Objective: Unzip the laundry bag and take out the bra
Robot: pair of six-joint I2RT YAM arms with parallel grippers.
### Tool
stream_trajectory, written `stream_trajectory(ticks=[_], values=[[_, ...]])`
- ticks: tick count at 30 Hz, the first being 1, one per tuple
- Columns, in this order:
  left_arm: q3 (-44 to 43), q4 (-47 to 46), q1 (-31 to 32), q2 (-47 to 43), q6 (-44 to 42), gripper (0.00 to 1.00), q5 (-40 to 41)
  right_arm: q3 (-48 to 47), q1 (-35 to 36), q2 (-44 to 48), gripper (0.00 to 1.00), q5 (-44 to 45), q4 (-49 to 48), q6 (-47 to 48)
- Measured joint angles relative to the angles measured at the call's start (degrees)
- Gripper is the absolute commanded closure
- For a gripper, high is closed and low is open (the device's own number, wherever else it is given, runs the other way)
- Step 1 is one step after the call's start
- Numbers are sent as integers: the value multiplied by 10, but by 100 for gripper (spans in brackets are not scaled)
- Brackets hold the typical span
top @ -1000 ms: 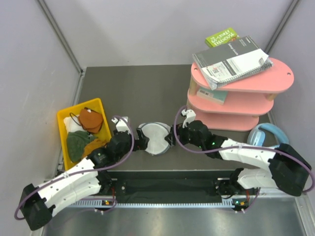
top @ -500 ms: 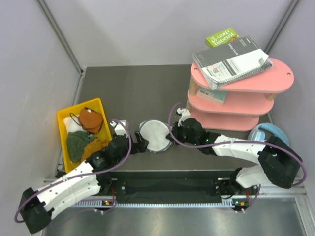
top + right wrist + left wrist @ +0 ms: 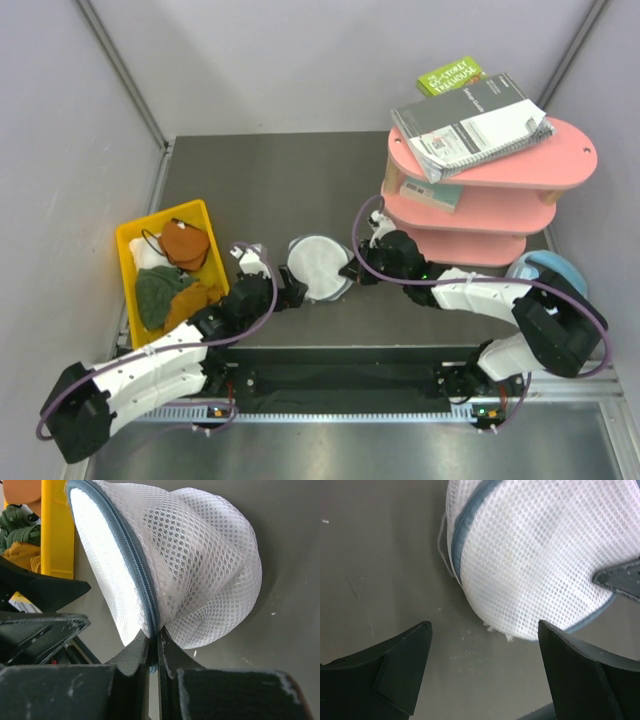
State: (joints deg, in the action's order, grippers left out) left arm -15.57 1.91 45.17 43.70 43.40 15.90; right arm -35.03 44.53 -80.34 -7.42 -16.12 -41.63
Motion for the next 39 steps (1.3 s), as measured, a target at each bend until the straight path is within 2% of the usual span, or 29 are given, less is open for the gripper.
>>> stream_trajectory(ticks=[5,12,13,15,16,19,20,23,24,27,28,30,31,34,39], values=[[0,-52,-33,51,2,20,-5,6,-2,0,100,-8,-11,-5],[-1,-107,-78,126,13,37,-40,7,-5,0,100,-14,-15,-6],[-1,-117,-80,138,15,45,-48,9,-5,0,100,-15,-16,-6],[-1,-132,-81,154,20,54,-60,9,-6,0,100,-17,-16,-6],[-1,-139,-81,158,22,65,-63,9,-6,0,100,-17,-16,-6],[-1,-158,-81,158,25,78,-75,9,-9,0,100,-20,-17,-6],[-1,-162,-81,157,24,87,-77,9,-9,0,100,-19,-16,-6],[-2,-165,-83,148,27,100,-84,9,-15,0,100,-19,-16,-5],[-3,-164,-83,142,28,100,-87,9,-16,0,98,-19,-15,-5],[-10,-151,-83,117,32,100,-93,9,-19,0,89,-14,-14,-3],[-12,-144,-83,108,35,100,-94,9,-20,0,78,-11,-12,-2],[-17,-131,-83,89,41,100,-99,8,-20,0,64,-3,-4,3],[-21,-120,-83,74,48,100,-104,6,-20,0,49,2,4,7],[-33,-99,-83,39,64,100,-112,-5,-20,0,33,14,30,20],[-68,-50,-83,-2,81,100,-115,-20,-8,32,27,49,67,40]])
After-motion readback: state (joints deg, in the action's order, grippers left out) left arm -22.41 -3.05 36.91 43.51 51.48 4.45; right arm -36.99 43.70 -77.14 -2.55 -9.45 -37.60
